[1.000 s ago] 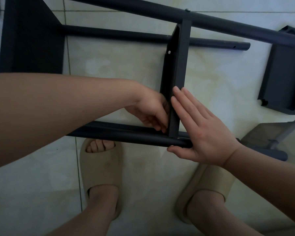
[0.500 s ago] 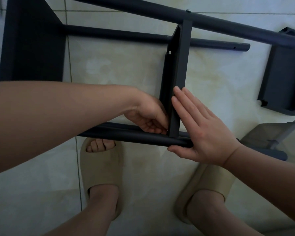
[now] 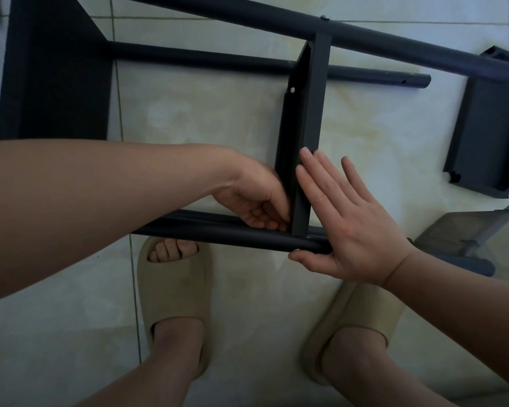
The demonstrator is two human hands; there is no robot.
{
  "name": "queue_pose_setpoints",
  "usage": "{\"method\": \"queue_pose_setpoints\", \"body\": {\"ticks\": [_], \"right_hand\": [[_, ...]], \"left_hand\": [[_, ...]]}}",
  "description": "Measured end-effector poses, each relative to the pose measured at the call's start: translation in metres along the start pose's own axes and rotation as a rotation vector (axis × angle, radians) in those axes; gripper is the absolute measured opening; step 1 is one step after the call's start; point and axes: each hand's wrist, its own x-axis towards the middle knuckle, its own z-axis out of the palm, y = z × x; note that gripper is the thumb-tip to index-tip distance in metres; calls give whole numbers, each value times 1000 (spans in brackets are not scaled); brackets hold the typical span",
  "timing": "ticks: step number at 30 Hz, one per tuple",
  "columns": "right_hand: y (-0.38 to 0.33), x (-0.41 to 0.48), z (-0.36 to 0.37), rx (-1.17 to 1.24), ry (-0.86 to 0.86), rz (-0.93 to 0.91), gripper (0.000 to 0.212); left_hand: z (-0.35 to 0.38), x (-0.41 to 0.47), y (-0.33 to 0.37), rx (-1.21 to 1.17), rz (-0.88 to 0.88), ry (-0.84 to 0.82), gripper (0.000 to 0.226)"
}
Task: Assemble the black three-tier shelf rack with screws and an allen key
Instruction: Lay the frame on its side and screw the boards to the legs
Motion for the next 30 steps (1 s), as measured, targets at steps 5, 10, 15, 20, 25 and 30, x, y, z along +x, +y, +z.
{"method": "queue_pose_setpoints", "body": {"ticks": [5, 10, 15, 20, 25, 30], "right_hand": [[1, 0, 1, -38, 24, -13, 100], [1, 0, 2, -20, 26, -12, 100], [1, 0, 2, -2, 21, -11, 100], [1, 0, 1, 12, 17, -4, 100], [1, 0, 1, 15, 6, -1, 100], [1, 0, 1, 18, 0, 1, 100]], "left_hand": [[1, 2, 0, -14, -19, -7, 10], [0, 1, 1, -54, -8, -27, 13], [-2, -1, 4, 0, -28, -36, 13], [-1, 1, 6, 88, -36, 6, 8], [-4, 1, 8, 78, -35, -12, 11], [-6, -1, 10, 85, -50, -35, 12]]}}
